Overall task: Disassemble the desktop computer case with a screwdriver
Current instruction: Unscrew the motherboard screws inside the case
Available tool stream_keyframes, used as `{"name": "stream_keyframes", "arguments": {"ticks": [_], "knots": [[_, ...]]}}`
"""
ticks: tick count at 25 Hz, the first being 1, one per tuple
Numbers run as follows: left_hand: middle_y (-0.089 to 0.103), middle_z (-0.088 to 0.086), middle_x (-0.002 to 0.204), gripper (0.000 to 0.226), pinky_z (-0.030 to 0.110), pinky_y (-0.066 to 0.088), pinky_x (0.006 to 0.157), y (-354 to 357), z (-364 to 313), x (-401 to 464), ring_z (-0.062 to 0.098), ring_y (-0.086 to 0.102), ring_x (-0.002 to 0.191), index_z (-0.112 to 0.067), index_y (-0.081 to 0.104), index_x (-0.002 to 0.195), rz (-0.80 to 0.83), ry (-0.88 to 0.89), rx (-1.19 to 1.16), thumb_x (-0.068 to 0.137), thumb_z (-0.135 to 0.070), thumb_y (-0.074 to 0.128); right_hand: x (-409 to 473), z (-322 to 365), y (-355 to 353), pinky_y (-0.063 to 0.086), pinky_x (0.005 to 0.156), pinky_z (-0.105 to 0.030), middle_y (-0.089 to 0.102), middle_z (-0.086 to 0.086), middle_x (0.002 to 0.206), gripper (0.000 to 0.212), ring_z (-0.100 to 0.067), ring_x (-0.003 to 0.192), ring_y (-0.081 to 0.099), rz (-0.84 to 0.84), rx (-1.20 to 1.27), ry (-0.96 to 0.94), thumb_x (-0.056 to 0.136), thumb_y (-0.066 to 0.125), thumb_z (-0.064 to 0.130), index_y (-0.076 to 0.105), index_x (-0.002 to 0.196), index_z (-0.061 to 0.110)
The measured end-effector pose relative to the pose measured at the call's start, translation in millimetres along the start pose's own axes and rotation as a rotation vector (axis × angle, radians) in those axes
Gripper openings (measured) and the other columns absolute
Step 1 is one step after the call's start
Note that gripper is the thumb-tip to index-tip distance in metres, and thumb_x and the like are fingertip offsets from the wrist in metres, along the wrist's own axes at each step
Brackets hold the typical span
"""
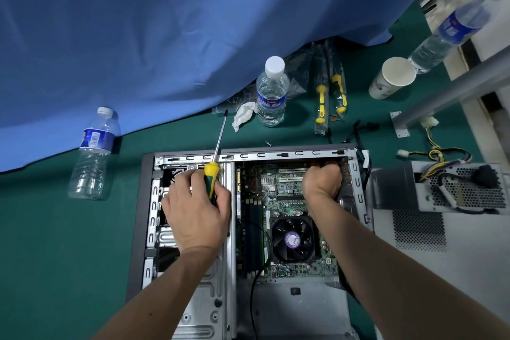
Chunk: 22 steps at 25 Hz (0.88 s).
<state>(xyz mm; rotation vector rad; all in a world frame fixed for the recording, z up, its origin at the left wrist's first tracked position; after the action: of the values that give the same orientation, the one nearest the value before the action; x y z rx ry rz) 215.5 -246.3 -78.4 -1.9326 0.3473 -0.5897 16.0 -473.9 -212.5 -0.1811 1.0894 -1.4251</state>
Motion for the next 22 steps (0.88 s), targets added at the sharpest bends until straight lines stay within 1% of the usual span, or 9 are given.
{"name": "stream_keyframes", "arguments": {"ticks": [2, 4, 6, 11, 13, 15, 18, 20, 22], "knots": [[0.055, 0.015, 0.098, 0.026, 0.042, 0.038, 0.073, 0.0, 0.8, 0.3, 0.032, 0.052, 0.084, -0.003, 0.061, 0.098, 0.001, -0.003, 0.002, 0.086, -0.026, 0.055, 0.0, 4.2, 0.2, 0.049, 0.071, -0.033, 0.069, -0.023, 0.106, 0.015, -0.035, 0.094, 0.067, 0.012, -0.069, -0.037, 0.092, 0.058, 0.006, 0.064, 0.1, -0.005], [0.055, 0.015, 0.097, 0.026, 0.043, 0.039, 0.073, -0.7, 0.2, -0.1, 0.032, 0.052, 0.084, -0.003, 0.061, 0.098, 0.001, -0.003, -0.001, 0.086, -0.026, 0.055, -3.5, 8.5, 0.5, 0.051, 0.079, -0.038, 0.068, -0.025, 0.111, 0.023, -0.038, 0.101, 0.066, 0.006, -0.132, -0.074, 0.095, 0.057, 0.013, 0.062, 0.108, -0.006], [0.055, 0.015, 0.097, 0.026, 0.043, 0.039, 0.073, -0.6, -0.1, -0.4, 0.031, 0.052, 0.083, -0.003, 0.061, 0.098, 0.001, -0.005, 0.002, 0.086, -0.026, 0.055, -6.5, 10.3, 2.4, 0.051, 0.083, -0.04, 0.066, -0.025, 0.114, 0.03, -0.039, 0.105, 0.065, -0.004, -0.175, -0.077, 0.098, 0.056, 0.019, 0.057, 0.113, -0.006], [0.054, 0.014, 0.096, 0.025, 0.042, 0.037, 0.073, -0.9, -0.8, -0.5, 0.031, 0.051, 0.083, -0.004, 0.06, 0.097, -0.007, 0.002, 0.014, 0.086, -0.025, 0.056, -17.9, 12.0, 8.7, 0.049, 0.078, -0.038, 0.066, -0.026, 0.113, 0.04, -0.039, 0.104, 0.065, 0.002, -0.136, -0.113, 0.099, 0.054, 0.018, 0.048, 0.127, -0.01], [0.055, 0.014, 0.096, 0.024, 0.042, 0.038, 0.073, -1.0, -0.7, -0.4, 0.031, 0.051, 0.083, -0.004, 0.06, 0.097, -0.006, -0.001, 0.013, 0.086, -0.025, 0.056, -18.4, 11.7, 8.1, 0.046, 0.073, -0.036, 0.067, -0.026, 0.112, 0.037, -0.039, 0.102, 0.066, 0.001, -0.128, -0.114, 0.099, 0.053, 0.018, 0.048, 0.125, -0.008], [0.055, 0.014, 0.096, 0.024, 0.042, 0.038, 0.073, -0.5, -0.1, -0.2, 0.031, 0.051, 0.083, -0.004, 0.06, 0.096, 0.0, -0.005, 0.014, 0.086, -0.025, 0.056, -20.2, 14.7, 6.9, 0.042, 0.068, -0.032, 0.067, -0.024, 0.108, 0.029, -0.038, 0.098, 0.066, 0.006, -0.102, -0.126, 0.099, 0.053, 0.016, 0.052, 0.117, -0.006], [0.054, 0.013, 0.096, 0.025, 0.042, 0.037, 0.073, 0.0, 0.2, 0.3, 0.03, 0.05, 0.082, -0.004, 0.06, 0.096, 0.002, -0.008, 0.012, 0.087, -0.027, 0.054, -35.0, 20.2, 7.4, 0.041, 0.065, -0.03, 0.068, -0.018, 0.098, 0.02, -0.032, 0.088, 0.066, 0.093, -0.134, -0.198, 0.1, 0.052, 0.018, 0.052, 0.108, -0.001], [0.053, 0.013, 0.095, 0.025, 0.042, 0.036, 0.072, -0.5, -0.2, 0.3, 0.03, 0.049, 0.081, -0.004, 0.059, 0.096, 0.002, -0.005, 0.013, 0.087, -0.027, 0.054, -45.0, 15.3, 0.7, 0.043, 0.061, -0.03, 0.067, -0.013, 0.094, 0.02, -0.027, 0.077, 0.062, 0.159, -0.206, -0.232, 0.101, 0.05, 0.02, 0.051, 0.109, 0.001], [0.052, 0.014, 0.093, 0.025, 0.042, 0.035, 0.072, -1.6, -0.8, 0.9, 0.03, 0.048, 0.081, -0.004, 0.059, 0.095, 0.0, -0.007, 0.007, 0.087, -0.026, 0.054, -53.7, 7.2, -11.5, 0.049, 0.053, -0.028, 0.064, -0.009, 0.087, 0.023, -0.021, 0.067, 0.061, 0.256, -0.235, -0.217, 0.1, 0.05, 0.015, 0.049, 0.118, 0.001]]}}
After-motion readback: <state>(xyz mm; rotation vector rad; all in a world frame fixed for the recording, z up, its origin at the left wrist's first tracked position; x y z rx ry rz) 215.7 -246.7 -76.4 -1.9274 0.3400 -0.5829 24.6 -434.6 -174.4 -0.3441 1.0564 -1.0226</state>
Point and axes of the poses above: each hand's wrist, its own x-axis towards the middle knuckle, its own y-axis out of the palm, z = x × y, the point moved 10 cm from there along x, towards the middle knuckle
